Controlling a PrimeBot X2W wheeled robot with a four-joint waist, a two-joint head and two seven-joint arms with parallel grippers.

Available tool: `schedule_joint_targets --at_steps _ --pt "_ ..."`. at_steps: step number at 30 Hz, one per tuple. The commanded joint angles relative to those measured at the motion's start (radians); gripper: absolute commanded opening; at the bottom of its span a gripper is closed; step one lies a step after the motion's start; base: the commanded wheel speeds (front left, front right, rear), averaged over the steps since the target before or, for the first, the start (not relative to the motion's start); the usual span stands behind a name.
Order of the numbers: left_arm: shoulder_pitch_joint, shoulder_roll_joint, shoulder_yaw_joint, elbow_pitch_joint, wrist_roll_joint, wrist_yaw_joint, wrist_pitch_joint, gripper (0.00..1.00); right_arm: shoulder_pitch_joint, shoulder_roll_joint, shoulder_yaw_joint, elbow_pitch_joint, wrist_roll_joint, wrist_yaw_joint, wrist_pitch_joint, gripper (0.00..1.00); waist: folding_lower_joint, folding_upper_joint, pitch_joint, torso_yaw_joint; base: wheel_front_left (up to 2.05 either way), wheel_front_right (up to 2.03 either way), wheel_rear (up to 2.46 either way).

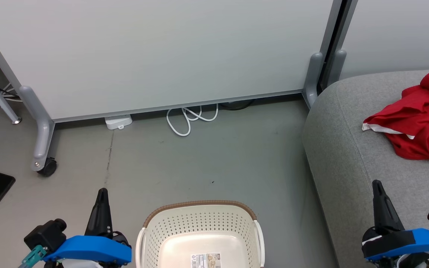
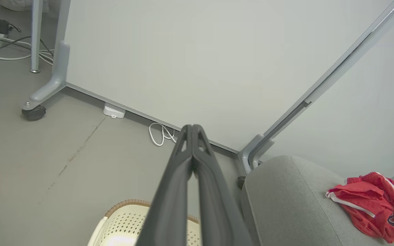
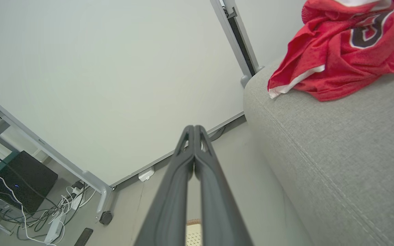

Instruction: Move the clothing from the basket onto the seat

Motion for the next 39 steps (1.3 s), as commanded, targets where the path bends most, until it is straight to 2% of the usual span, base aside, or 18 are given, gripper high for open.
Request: schedule_joint_targets --at_steps 1,18,39 --pt "-0.030 0.001 0.011 -0.018 -0.038 -0.005 0.008 0.00 -0.024 -0.004 -0.001 -0.015 0.042 0.000 0.008 0.00 0.0000 0.0000 0.000 0.000 0.00 0.00 0.00" --pt "-0.044 0.000 0.048 -0.026 -0.276 -0.012 0.069 0.00 -0.037 -0.004 -0.003 -0.013 0.291 0.000 0.070 0.00 0.0000 0.0000 -0.004 0.000 0.00 0.00 0.00" --pt "-0.055 0.000 0.085 -0.032 -0.521 -0.020 0.132 0.00 -0.048 -0.005 -0.005 -0.011 0.545 0.000 0.131 0.00 0.0000 0.0000 -0.008 0.001 0.00 0.00 0.00"
